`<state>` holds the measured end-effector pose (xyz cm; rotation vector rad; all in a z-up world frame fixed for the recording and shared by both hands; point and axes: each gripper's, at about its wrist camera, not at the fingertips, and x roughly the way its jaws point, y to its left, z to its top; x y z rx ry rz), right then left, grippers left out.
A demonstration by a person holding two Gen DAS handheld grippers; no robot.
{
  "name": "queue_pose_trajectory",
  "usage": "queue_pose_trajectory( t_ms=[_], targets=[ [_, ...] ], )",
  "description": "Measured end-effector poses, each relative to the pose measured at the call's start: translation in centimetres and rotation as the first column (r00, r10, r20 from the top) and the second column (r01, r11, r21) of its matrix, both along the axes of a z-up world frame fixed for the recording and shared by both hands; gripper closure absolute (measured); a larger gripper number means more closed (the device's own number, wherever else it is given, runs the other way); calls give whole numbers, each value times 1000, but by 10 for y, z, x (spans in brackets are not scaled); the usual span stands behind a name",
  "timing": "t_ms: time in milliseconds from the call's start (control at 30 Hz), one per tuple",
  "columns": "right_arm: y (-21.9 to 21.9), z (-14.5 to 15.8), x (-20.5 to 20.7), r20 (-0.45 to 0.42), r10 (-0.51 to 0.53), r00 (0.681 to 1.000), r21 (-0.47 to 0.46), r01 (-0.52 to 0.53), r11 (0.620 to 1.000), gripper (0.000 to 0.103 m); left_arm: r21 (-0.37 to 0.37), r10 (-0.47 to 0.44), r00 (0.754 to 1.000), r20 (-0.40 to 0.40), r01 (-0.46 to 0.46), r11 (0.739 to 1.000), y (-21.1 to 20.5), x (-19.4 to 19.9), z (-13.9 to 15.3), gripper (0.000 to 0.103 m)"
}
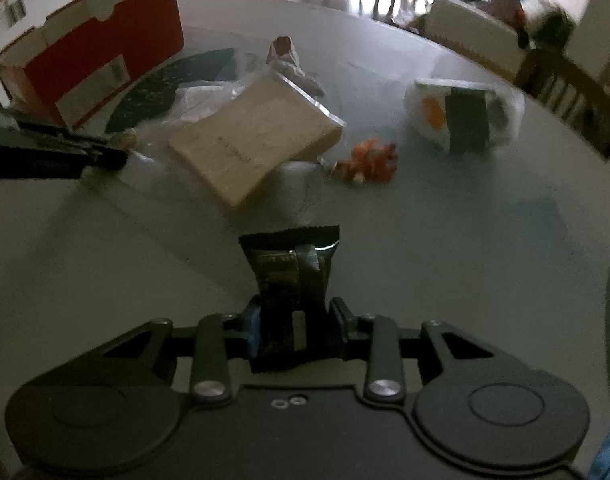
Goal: Organize objects
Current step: 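Grasp the snack packet with left gripper while right gripper grasps black packet, then carry both packets over the box and open both grippers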
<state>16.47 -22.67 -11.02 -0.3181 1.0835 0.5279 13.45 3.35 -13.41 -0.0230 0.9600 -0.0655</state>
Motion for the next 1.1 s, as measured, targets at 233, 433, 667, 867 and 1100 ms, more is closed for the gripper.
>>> queue_pose_trajectory(
  t_ms=[233,433,667,867,1100],
  targets=[
    [2,12,-29,-29,-73,997,38,74,997,72,-56,-23,1000,-11,22,998,8,-17,2,83],
    [10,27,-48,-33,-118,992,71,120,990,72,-107,-57,998,-20,54,993,13,-32,8,83],
    [34,49,-63,-18,-134,991,114,136,984,73,-151,-108,994,-7,106,983,24,-50,24,83],
    [64,71,-69,4,-129,992,146,127,981,73,-157,-132,991,30,135,978,45,-60,44,83],
    [106,89,-66,31,-124,992,156,118,981,73,-167,-129,990,62,138,976,82,-65,65,83]
  ],
)
